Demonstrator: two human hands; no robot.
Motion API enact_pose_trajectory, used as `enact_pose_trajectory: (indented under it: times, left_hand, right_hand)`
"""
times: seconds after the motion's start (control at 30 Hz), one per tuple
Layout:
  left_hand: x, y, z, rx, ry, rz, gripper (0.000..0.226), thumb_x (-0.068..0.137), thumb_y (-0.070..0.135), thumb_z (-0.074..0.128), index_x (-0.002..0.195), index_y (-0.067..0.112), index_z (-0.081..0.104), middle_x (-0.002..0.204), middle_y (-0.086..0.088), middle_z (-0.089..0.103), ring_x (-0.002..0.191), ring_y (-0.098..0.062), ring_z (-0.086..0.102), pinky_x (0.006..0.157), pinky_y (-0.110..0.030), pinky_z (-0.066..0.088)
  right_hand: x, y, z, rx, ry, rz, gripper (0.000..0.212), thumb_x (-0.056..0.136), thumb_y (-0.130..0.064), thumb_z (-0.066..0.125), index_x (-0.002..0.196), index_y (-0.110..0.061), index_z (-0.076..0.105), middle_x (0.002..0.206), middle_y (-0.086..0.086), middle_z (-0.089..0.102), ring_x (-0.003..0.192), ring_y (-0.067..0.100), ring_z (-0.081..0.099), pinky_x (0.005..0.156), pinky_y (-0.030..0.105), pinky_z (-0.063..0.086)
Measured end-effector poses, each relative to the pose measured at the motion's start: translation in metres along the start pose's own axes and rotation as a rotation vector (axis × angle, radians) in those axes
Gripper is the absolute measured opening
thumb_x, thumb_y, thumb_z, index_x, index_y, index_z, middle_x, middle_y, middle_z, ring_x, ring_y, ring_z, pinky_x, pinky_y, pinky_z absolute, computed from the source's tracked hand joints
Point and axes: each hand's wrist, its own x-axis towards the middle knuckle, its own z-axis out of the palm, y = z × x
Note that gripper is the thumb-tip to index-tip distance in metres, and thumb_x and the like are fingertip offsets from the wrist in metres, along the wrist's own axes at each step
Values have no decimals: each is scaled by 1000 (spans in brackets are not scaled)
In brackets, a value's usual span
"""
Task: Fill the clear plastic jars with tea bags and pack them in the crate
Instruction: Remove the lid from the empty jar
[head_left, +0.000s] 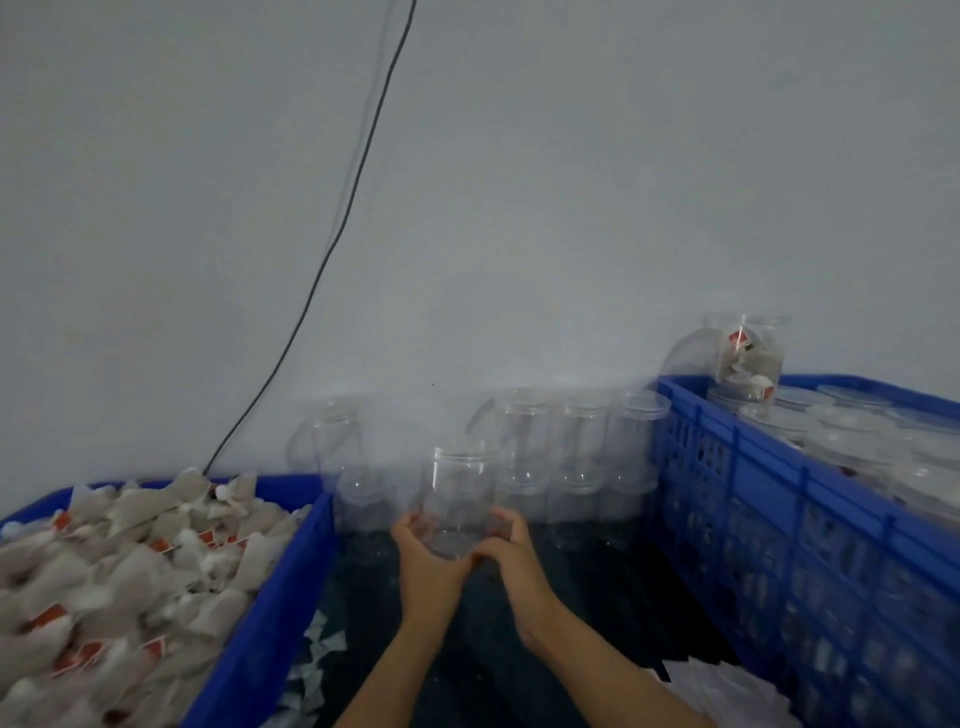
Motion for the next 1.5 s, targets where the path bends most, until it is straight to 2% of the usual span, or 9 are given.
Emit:
enact_pose_trajectory:
  times: [0.1,0.17,0.33,0.53,0.77,0.97,1.13,1.3,1.5]
  left_hand:
    - [-37,-7,-10,2,-116,-31,79,59,10,90,116,24,38,113,11,53,100,0,56,73,-11,48]
    - [-62,-17,-15,24,-162,-57,82,57,7,91,118,22,38,114,6,55,101,-2,58,73,-10,49]
    - [-110,-37,-22,185,-241,-22,97,45,21,94,121,33,36,121,4,52,110,-7,55,87,-17,46]
    - [-124,-44,-32,413,-250,70,107,43,36,90,135,26,36,127,9,45,112,-6,52,87,-21,48]
    - [-114,-38,-44,489,-294,103,101,44,43,87,124,45,27,115,30,39,104,11,45,79,-2,38]
    - [-114,-40,-44,517,-300,141,95,44,43,86,119,46,28,114,31,38,105,13,41,80,3,33]
    - [-116,-38,-46,526,-306,147,86,42,47,85,107,50,29,112,30,43,102,12,46,76,-1,39]
    - [-115,-32,-49,481,-339,136,85,39,44,86,107,45,36,108,23,58,98,3,58,80,-23,53]
    - [-118,-27,-58,328,-557,9,89,45,37,92,113,40,36,114,17,60,105,3,60,89,-21,52]
  right_hand:
    - [-23,2,-9,153,81,-52,43,96,-37,47,134,-18,43,133,8,52,123,24,50,108,45,39]
    - [-31,-1,-20,166,110,-96,59,88,-46,51,138,-19,39,129,5,54,117,22,54,104,43,43]
    - [-60,18,-32,22,150,-174,73,73,-32,77,132,-30,34,118,-5,51,102,5,56,69,12,47]
    - [-83,58,-26,86,285,-178,55,73,-30,79,115,-33,45,114,-2,57,97,16,62,81,35,55]
    - [-91,64,-11,214,316,-281,73,64,-40,76,128,-44,41,119,-7,56,95,4,65,70,21,54]
    - [-85,62,-13,168,345,-277,74,55,-49,78,122,-41,46,115,-6,59,96,7,64,76,23,51]
    - [-85,65,-22,70,374,-290,89,52,-54,77,130,-35,39,116,-4,58,99,10,63,75,21,50]
    - [-89,65,-28,19,388,-321,74,58,-46,78,124,-32,48,108,-6,61,90,-1,63,68,14,51]
    - [-96,60,-34,-28,273,-381,68,57,-49,79,118,-32,56,103,-20,63,93,1,64,71,13,51]
